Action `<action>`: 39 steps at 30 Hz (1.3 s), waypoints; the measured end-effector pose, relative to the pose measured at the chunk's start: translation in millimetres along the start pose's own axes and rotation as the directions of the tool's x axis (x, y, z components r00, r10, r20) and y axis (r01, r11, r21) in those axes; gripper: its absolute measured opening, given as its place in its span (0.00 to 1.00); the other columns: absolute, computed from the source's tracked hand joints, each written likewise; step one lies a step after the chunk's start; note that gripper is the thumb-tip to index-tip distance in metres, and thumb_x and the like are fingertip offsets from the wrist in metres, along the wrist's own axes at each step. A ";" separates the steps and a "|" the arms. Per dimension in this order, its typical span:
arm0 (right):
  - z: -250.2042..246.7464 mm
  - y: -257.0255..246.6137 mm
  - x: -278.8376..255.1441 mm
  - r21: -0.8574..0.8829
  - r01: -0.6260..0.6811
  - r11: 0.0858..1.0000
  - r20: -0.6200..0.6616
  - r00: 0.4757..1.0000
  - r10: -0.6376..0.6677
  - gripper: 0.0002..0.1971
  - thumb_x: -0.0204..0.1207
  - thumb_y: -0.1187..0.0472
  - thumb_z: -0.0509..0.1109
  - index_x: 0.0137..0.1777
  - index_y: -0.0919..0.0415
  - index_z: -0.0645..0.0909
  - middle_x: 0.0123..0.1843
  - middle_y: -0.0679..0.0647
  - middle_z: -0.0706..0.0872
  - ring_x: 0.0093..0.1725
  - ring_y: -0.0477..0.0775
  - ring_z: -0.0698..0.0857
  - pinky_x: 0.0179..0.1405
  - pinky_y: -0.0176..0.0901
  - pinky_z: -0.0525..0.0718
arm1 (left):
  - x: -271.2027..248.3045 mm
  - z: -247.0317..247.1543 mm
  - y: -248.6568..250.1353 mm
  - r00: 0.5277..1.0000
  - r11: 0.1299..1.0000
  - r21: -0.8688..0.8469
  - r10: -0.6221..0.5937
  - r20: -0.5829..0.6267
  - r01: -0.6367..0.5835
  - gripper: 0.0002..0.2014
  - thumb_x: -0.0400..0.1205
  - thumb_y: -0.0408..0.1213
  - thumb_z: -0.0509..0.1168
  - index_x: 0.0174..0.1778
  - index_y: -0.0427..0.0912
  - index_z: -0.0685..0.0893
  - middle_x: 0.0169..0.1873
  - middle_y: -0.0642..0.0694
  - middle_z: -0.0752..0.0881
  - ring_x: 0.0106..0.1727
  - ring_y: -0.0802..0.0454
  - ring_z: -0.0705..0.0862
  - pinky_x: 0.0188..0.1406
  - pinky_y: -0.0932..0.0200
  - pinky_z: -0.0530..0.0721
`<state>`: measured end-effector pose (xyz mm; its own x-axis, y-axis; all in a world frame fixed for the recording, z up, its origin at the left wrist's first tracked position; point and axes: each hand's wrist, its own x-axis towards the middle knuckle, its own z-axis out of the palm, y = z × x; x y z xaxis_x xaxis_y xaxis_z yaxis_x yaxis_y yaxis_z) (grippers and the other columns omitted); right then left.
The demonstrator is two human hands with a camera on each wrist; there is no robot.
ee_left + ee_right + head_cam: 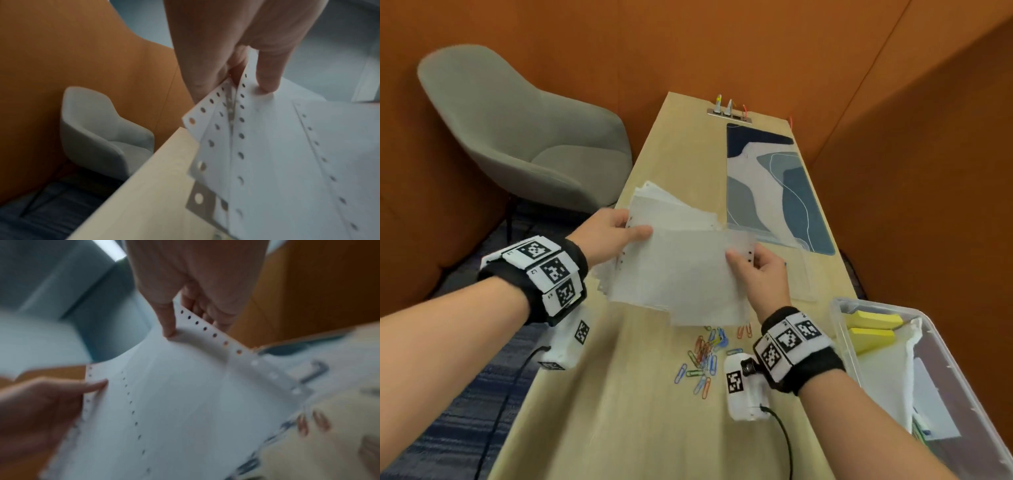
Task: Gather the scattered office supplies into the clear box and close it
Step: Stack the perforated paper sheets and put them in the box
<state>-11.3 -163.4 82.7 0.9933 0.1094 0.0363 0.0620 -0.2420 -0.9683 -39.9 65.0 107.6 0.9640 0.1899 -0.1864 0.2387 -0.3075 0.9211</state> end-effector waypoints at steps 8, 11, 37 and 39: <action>5.7 -10.5 4.1 0.190 -0.243 0.951 -0.064 0.964 0.259 0.04 0.80 0.53 0.64 0.49 0.51 0.72 0.52 0.49 0.81 0.53 0.53 0.81 0.57 0.49 0.81 | -11.9 54.1 27.6 0.995 0.955 -0.297 0.014 0.099 0.016 0.19 0.83 0.51 0.56 0.56 0.42 0.84 0.50 0.45 0.89 0.50 0.47 0.88 0.55 0.51 0.84; -1.0 -17.5 5.6 0.152 -0.192 0.970 -0.113 0.971 0.210 0.09 0.80 0.55 0.65 0.55 0.52 0.68 0.53 0.51 0.79 0.51 0.52 0.79 0.52 0.44 0.78 | -14.4 58.4 29.7 0.995 0.967 -0.250 0.063 0.079 -0.042 0.14 0.78 0.51 0.64 0.51 0.47 0.84 0.49 0.47 0.90 0.50 0.47 0.89 0.55 0.49 0.85; -90.1 -43.7 21.7 0.563 -0.261 0.784 0.044 0.957 0.287 0.21 0.74 0.68 0.69 0.68 0.65 0.76 0.60 0.61 0.85 0.52 0.56 0.85 0.34 0.41 0.88 | -3.4 49.9 56.9 0.997 0.924 -0.382 0.008 0.082 0.024 0.04 0.78 0.35 0.68 0.47 0.44 0.83 0.41 0.48 0.87 0.33 0.59 0.85 0.29 0.67 0.85; -97.2 -49.0 21.3 0.474 -0.330 0.817 0.163 0.944 0.287 0.19 0.74 0.68 0.69 0.66 0.65 0.76 0.61 0.63 0.85 0.57 0.61 0.85 0.46 0.50 0.89 | -2.8 61.3 63.7 0.998 0.882 -0.470 -0.002 0.063 0.031 0.11 0.79 0.39 0.66 0.57 0.44 0.82 0.48 0.47 0.88 0.41 0.55 0.86 0.33 0.65 0.85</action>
<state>16.2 -242.9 154.9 0.9397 0.1911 -0.2835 -0.3228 0.2228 -0.9199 -20.2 -12.2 145.9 0.9690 0.1315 -0.2093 0.1855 0.1730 0.9673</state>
